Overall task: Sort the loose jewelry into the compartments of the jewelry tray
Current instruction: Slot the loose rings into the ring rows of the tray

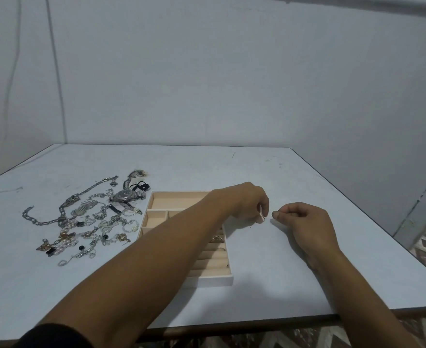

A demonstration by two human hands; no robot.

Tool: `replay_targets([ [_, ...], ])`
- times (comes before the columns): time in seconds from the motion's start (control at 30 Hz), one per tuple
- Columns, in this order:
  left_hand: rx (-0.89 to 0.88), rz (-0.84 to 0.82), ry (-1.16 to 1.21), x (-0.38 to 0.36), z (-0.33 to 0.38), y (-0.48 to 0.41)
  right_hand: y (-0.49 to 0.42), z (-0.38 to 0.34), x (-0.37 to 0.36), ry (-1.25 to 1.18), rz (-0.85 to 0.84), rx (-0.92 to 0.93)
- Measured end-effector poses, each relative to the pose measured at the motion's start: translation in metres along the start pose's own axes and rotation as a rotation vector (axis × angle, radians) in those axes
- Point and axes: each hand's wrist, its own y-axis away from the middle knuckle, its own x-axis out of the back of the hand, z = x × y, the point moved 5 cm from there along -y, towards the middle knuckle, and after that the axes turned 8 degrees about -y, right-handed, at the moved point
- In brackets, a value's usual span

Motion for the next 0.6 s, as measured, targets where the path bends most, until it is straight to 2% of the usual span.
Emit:
replay_targets([
  [0.27, 0.041, 0.017, 0.037, 0.0, 0.0, 0.007, 0.003, -0.001, -0.001, 0.05, -0.012, 0.001],
  [0.6, 0.053, 0.194, 0.204, 0.019, -0.01, 0.05, 0.006, -0.005, -0.002, 0.134, -0.055, 0.026],
])
